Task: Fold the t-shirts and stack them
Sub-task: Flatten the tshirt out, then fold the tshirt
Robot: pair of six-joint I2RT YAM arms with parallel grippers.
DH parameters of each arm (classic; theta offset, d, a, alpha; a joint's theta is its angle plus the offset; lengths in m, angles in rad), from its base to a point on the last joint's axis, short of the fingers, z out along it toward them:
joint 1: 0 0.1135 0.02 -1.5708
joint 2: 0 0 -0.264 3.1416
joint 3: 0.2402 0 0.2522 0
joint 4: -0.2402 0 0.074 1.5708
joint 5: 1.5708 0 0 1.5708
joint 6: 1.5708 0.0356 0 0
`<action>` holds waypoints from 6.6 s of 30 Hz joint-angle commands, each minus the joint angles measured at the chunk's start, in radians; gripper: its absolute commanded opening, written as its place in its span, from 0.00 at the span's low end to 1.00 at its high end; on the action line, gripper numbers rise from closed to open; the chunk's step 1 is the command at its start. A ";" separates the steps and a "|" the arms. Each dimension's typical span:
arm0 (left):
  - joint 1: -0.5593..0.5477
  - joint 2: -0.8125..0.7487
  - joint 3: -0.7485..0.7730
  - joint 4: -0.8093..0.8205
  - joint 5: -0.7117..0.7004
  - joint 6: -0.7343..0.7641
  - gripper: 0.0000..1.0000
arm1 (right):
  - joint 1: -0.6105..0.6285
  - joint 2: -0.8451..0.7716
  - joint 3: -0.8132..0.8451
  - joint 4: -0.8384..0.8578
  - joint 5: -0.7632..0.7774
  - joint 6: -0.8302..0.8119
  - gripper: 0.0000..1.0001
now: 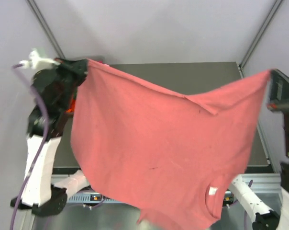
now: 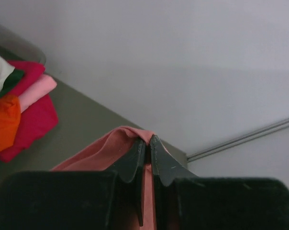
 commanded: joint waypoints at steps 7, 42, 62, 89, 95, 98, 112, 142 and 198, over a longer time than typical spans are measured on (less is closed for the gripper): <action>0.005 0.253 0.066 0.169 -0.002 0.024 0.00 | -0.017 0.448 0.122 0.053 -0.046 0.015 0.00; 0.191 0.301 -0.660 0.667 0.605 -0.050 0.00 | -0.543 0.276 -0.584 0.053 -0.608 0.181 0.00; 0.191 -0.064 -0.175 0.322 0.438 -0.050 0.00 | -0.543 0.031 0.067 0.004 -0.289 0.091 0.00; 0.224 0.758 0.601 0.420 0.447 -0.155 0.00 | -0.543 0.901 0.840 0.001 -0.421 0.239 0.00; 0.249 0.818 0.611 0.440 0.530 -0.171 0.00 | -0.586 0.943 0.797 0.042 -0.597 0.310 0.00; 0.249 0.782 0.452 0.516 0.541 -0.137 0.00 | -0.588 0.903 0.617 0.099 -0.649 0.299 0.00; 0.220 0.433 -0.536 0.847 0.527 -0.053 0.00 | -0.599 0.478 -0.441 0.209 -0.570 0.204 0.00; 0.214 -0.245 -1.223 0.459 0.297 -0.139 0.00 | -0.599 -0.025 -0.878 -0.193 -0.390 0.011 0.00; 0.191 0.622 -0.646 0.580 0.341 -0.080 0.00 | -0.252 0.760 -0.449 -0.005 -0.005 -0.055 0.00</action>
